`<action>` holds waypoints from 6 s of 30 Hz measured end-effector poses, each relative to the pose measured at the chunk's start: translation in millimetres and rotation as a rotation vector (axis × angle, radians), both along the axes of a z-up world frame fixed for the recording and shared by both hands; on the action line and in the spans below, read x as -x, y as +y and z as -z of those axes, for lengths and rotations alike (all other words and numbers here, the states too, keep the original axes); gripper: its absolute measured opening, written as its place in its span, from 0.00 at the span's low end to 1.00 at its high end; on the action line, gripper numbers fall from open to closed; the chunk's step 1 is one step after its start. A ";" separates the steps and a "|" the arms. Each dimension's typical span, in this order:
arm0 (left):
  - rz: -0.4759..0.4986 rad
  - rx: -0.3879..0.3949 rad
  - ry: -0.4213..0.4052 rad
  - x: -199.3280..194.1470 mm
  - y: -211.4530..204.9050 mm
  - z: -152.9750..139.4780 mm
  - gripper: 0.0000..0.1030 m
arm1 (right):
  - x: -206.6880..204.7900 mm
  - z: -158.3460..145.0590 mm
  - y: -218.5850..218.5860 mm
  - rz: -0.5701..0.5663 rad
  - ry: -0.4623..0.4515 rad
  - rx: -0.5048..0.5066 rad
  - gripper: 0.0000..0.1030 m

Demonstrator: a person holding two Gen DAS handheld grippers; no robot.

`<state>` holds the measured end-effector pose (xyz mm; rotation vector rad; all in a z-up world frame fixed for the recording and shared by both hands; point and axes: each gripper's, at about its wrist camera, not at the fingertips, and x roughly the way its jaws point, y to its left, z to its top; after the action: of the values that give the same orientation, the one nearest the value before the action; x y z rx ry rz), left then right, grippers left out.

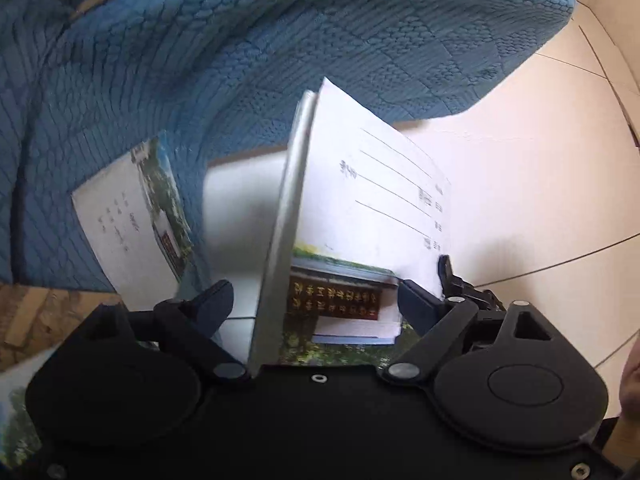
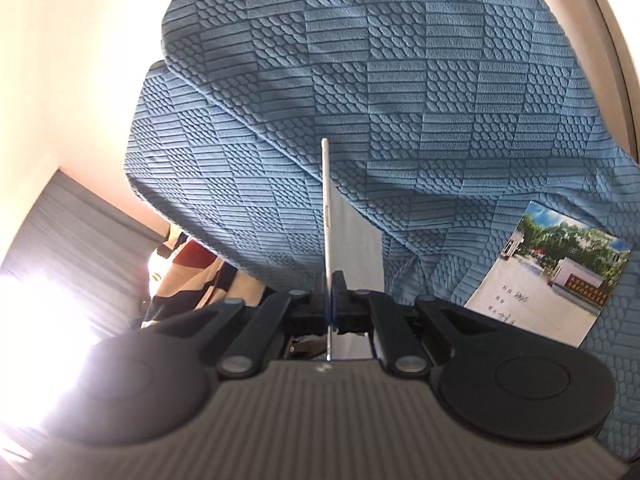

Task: Organize objects
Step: 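Lift the white sheet and photo card off the seat with both grippers, then carry the held sheet and card with both grippers over the book stack, then lower the sheet and card onto the stack and open both grippers, then withdraw both open grippers and move toward the last photo card, then close the left gripper on the edge of the photo card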

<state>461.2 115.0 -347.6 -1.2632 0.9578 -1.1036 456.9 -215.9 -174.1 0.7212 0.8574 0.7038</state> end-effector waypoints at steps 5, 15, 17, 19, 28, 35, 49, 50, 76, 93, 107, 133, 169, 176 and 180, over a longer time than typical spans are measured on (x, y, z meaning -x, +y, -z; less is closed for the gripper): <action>-0.035 -0.094 -0.026 11.4 8.8 -8.6 0.36 | 3.7 3.4 -4.6 0.018 0.008 0.021 0.04; -0.130 -0.146 -0.067 53.5 49.7 -40.2 0.16 | 13.6 9.4 -11.7 0.039 0.032 0.015 0.04; -0.150 -0.125 -0.072 66.3 57.3 -47.7 0.16 | 17.8 8.9 -9.4 0.036 0.027 0.018 0.04; -0.164 -0.076 -0.064 81.0 65.4 -51.4 0.11 | 21.9 12.7 -7.0 0.033 0.030 0.020 0.04; -0.229 -0.260 -0.072 141.8 91.5 -86.7 0.09 | 46.0 63.7 26.4 -0.034 0.158 0.032 0.04; -0.288 -0.467 -0.127 182.7 97.2 -137.2 0.06 | 68.7 41.7 51.6 -0.082 0.083 0.085 0.04; -0.412 -0.830 -0.191 228.9 73.5 -194.1 0.04 | 100.4 17.6 83.4 -0.126 -0.034 0.179 0.05; -0.406 -0.842 -0.186 229.2 71.1 -190.0 0.04 | 101.9 19.8 85.3 -0.128 -0.039 0.191 0.05; -0.260 -1.122 -0.078 219.5 14.1 -95.4 0.07 | 111.0 129.0 96.7 -0.119 0.047 0.445 0.05; -0.298 -1.185 -0.027 221.5 25.9 -112.6 0.39 | 110.6 123.4 87.7 -0.059 0.060 0.495 0.42; -0.410 -1.221 -0.202 236.8 -8.0 -187.3 0.40 | 151.4 43.7 66.3 0.056 -0.183 0.561 0.42; -0.306 -1.237 -0.381 246.1 -120.7 -214.8 0.41 | 211.4 21.5 -11.0 0.296 -0.252 0.596 0.57; -0.004 -1.308 -0.367 3.6 -152.8 -91.9 0.48 | 47.3 142.6 -33.2 0.307 0.094 0.525 0.57; 0.053 -1.327 -0.313 -32.9 -146.7 -51.5 0.48 | 23.5 163.0 -28.1 0.299 0.126 0.542 0.57; 0.074 -1.332 -0.278 -48.0 -141.5 -32.6 0.48 | 15.2 172.4 -23.7 0.291 0.138 0.559 0.57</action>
<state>509.1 -26.6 -315.0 0.0137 1.1788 -0.4325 441.7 -239.6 -346.6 0.3778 0.9928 0.1358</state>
